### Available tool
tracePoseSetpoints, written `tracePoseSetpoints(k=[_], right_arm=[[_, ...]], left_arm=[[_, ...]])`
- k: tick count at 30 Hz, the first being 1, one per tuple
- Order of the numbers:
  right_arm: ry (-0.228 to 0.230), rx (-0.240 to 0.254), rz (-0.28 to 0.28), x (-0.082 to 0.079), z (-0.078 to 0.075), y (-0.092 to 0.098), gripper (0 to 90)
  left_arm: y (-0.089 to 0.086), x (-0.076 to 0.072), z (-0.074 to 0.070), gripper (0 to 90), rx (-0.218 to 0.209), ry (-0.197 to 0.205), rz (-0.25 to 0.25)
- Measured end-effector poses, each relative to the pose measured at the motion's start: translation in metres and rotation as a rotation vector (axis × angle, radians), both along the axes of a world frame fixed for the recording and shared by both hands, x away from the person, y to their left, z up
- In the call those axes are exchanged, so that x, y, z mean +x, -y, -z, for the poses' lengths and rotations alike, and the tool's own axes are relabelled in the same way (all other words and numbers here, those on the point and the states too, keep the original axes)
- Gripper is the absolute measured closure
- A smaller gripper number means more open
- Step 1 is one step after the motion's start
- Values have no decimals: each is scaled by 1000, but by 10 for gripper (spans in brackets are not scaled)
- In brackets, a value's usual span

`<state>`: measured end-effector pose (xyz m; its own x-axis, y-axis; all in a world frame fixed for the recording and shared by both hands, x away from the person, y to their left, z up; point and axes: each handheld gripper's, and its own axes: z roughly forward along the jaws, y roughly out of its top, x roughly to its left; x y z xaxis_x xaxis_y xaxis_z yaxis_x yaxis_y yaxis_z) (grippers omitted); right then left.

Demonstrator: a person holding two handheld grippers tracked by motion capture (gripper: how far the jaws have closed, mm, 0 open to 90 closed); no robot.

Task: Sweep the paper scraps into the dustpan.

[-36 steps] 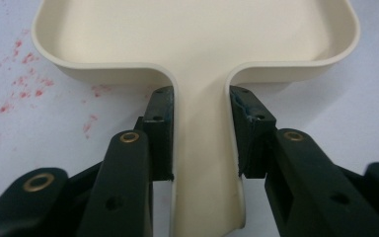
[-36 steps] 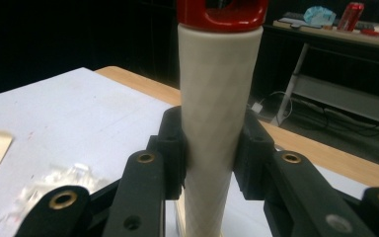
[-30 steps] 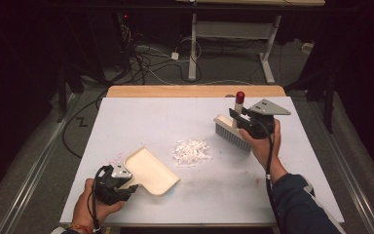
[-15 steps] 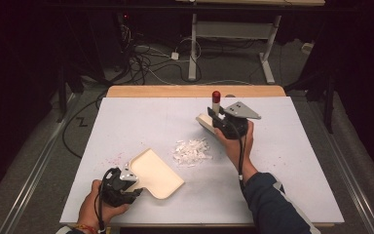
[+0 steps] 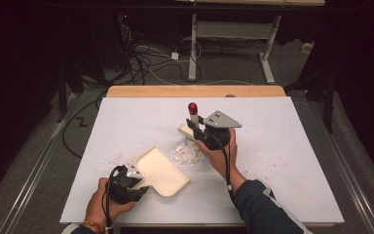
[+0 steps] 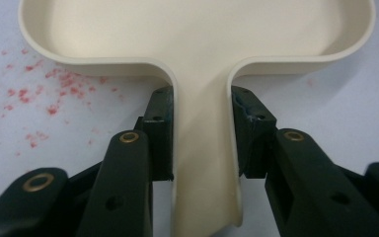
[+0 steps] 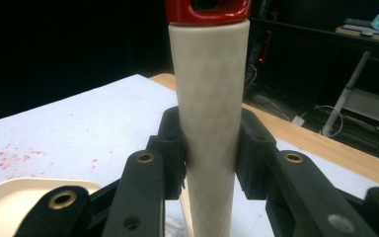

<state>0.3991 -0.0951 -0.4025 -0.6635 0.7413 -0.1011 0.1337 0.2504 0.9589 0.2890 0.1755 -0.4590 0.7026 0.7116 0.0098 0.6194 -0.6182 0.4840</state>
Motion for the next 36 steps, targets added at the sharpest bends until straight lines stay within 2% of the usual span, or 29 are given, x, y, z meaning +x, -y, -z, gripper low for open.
tracePoseSetpoints(k=[5,7,11,12,14,17,21,25,30,34,36], right_arm=[[-11,12,-19,-8,1,-5,693],[-15,32,-35,-16,2,-10,692],[-6,24,-63,-25,2,-18,694],[-14,28,-92,-30,2,-23,694],[-7,19,-98,-34,2,-26,694],[-6,12,-137,-45,1,-35,696],[1,6,-158,-51,-1,-39,700],[-4,16,-208,-57,-7,-45,704],[31,-16,-208,-60,-12,-50,705],[28,24,-201,-55,-21,-41,704],[33,29,-197,-54,-24,-38,704]], left_arm=[[6,3,1,635,6,-2,-3],[10,5,1,635,4,-7,-6],[15,8,1,634,5,-9,-15],[19,10,1,634,10,-9,-16],[21,11,1,634,7,-5,-19],[27,15,1,634,5,-11,-16],[30,16,2,632,9,-18,-27],[32,17,3,632,1,-12,-28],[29,16,3,634,-13,-11,-28],[29,16,4,634,-15,-7,-31],[28,16,3,634,-10,-8,-26]])
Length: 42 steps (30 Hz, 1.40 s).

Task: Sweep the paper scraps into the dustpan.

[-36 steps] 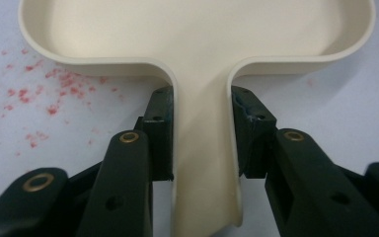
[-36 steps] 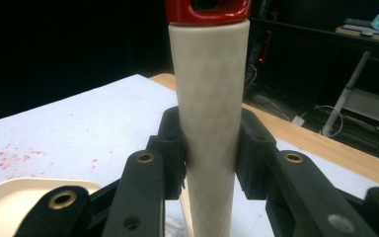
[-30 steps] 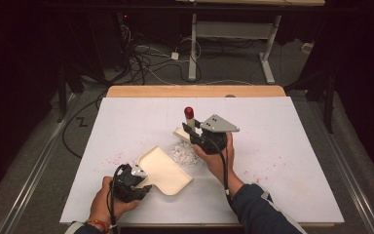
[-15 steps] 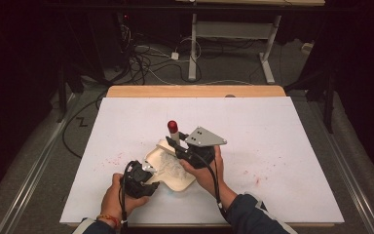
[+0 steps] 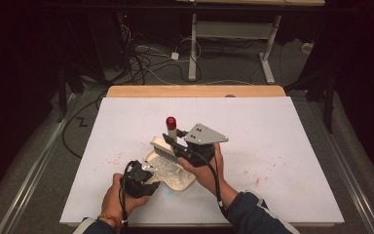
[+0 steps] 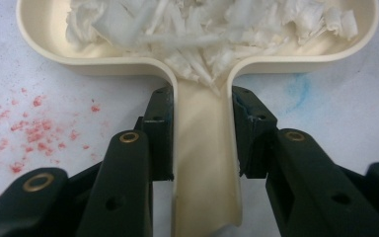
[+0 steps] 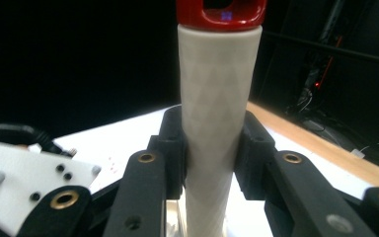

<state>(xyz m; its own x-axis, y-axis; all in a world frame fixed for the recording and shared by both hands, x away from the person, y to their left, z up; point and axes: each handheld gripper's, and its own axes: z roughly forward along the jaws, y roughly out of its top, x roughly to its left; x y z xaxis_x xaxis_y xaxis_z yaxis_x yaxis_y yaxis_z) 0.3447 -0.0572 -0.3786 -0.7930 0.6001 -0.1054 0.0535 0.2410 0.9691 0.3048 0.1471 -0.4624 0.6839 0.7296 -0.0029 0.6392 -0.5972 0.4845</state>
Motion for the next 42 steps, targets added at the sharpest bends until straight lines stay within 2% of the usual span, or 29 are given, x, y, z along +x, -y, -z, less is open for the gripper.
tracePoseSetpoints(k=[2,6,7,12,15,20,21,24,27,28,29,30,31,32,34,35,37,38,40,42], right_arm=[[-10,32,10,3,-7,9,704],[-6,53,11,4,-11,18,704],[-16,74,15,5,-14,24,704],[-6,89,47,7,-19,39,704],[-26,116,52,11,-21,51,704],[-1,84,82,16,-19,56,704],[-7,78,105,21,-16,58,704],[4,62,115,26,-11,58,704],[29,5,124,35,1,50,704],[31,-29,133,41,10,44,704],[31,-29,133,41,10,44,704],[12,-47,124,45,18,37,704],[12,-47,124,45,18,37,704],[19,-40,87,42,21,33,704],[11,-43,71,40,21,31,704],[-9,-35,33,34,21,27,702],[-22,-39,-5,25,22,23,701],[-22,-39,-5,25,22,23,701],[-11,-61,-53,11,19,19,703],[-11,-56,-69,7,17,19,703]], left_arm=[[-1,0,0,634,0,1,-1],[-1,-2,-1,634,8,8,2],[-1,-2,0,634,5,7,1],[-1,-2,0,634,7,9,1],[0,-2,0,634,8,12,0],[-1,-2,0,634,3,8,-3],[-2,-2,0,634,3,8,-3],[-3,-2,0,634,5,7,0],[-3,-1,1,634,5,8,3],[-4,-1,1,634,3,8,3],[-4,-1,1,634,5,9,7],[-5,-1,1,634,3,8,8],[-5,-1,1,634,2,7,7],[-5,-1,1,634,0,8,6],[-6,0,1,634,-2,6,6],[-7,0,1,634,-3,5,5],[-8,-1,1,634,-6,5,-2],[-8,-1,1,634,-7,7,-3],[-9,-1,1,634,-6,5,-2],[-8,-2,0,634,1,6,-1]])
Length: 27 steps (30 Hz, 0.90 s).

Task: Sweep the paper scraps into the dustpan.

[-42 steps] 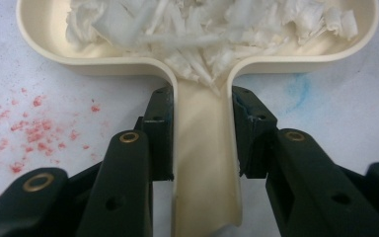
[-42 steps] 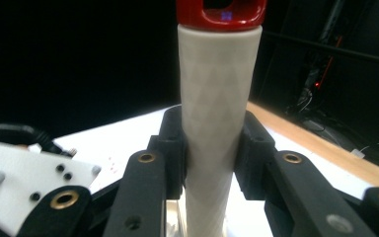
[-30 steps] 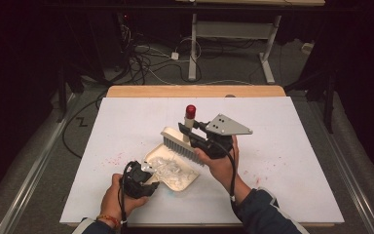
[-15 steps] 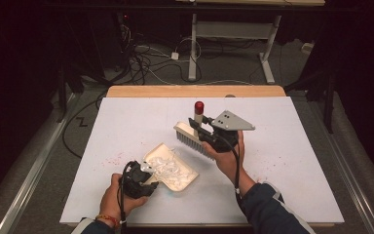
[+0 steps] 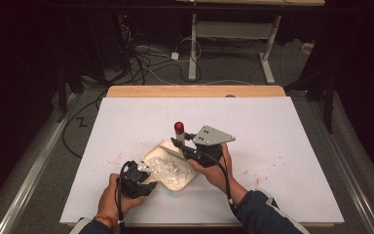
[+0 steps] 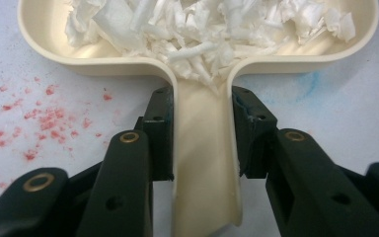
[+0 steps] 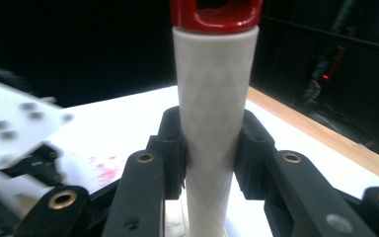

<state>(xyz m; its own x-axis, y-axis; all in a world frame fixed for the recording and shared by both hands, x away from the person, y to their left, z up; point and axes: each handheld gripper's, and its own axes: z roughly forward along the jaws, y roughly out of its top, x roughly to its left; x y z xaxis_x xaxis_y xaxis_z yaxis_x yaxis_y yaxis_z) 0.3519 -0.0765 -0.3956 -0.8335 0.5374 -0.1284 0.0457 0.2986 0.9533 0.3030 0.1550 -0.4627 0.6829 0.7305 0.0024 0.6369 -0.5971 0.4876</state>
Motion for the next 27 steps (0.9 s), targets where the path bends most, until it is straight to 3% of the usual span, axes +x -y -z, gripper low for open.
tracePoseSetpoints(k=[2,6,8,11,12,15,17,19,23,27], right_arm=[[4,17,-31,-7,-9,1,703],[27,29,-22,-11,-17,5,704],[7,58,-16,-9,-22,12,704],[11,72,4,-9,-27,23,704],[-9,93,14,-10,-30,32,704],[-9,94,20,-12,-32,41,704],[23,46,45,-18,-32,51,704],[28,33,50,-21,-31,55,704],[-19,8,43,-28,-23,68,704],[-21,-36,38,-34,-15,68,704]], left_arm=[[2,-1,0,634,5,11,-7],[4,-2,-1,634,4,8,-6],[4,-2,0,633,-1,9,-9],[4,-3,0,634,4,13,-8],[4,-3,0,634,6,14,-9],[4,-3,0,634,8,11,-10],[4,-4,1,634,3,9,-15],[5,-4,1,633,4,14,-18],[6,-4,3,633,-2,14,-26],[8,-3,3,634,1,14,-30]])
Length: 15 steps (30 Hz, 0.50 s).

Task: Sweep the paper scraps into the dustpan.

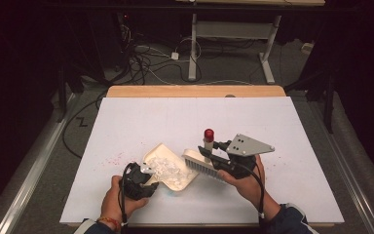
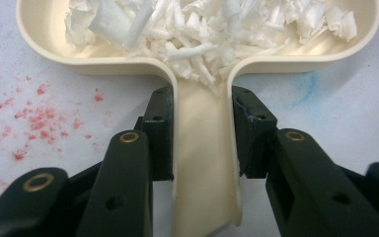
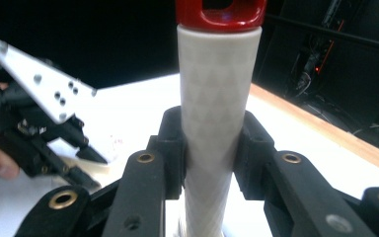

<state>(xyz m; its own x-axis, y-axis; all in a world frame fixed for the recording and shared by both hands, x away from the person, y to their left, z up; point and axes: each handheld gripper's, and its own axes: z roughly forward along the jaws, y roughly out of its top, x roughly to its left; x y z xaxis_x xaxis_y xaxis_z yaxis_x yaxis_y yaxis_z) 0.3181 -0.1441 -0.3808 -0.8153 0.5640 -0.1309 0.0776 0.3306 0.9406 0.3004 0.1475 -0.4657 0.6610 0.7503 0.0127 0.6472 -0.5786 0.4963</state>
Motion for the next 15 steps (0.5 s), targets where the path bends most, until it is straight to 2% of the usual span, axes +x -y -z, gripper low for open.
tracePoseSetpoints(k=[6,11,13,15], right_arm=[[-21,16,-56,-8,4,-14,704],[11,10,-55,-11,0,-20,704],[10,39,-44,-9,-3,-18,703],[14,48,-38,-9,-4,-16,703]], left_arm=[[2,1,-1,634,0,1,-6],[2,1,-1,633,-4,4,-7],[1,1,-1,634,-7,3,-8],[0,0,-1,634,-9,1,-9]])
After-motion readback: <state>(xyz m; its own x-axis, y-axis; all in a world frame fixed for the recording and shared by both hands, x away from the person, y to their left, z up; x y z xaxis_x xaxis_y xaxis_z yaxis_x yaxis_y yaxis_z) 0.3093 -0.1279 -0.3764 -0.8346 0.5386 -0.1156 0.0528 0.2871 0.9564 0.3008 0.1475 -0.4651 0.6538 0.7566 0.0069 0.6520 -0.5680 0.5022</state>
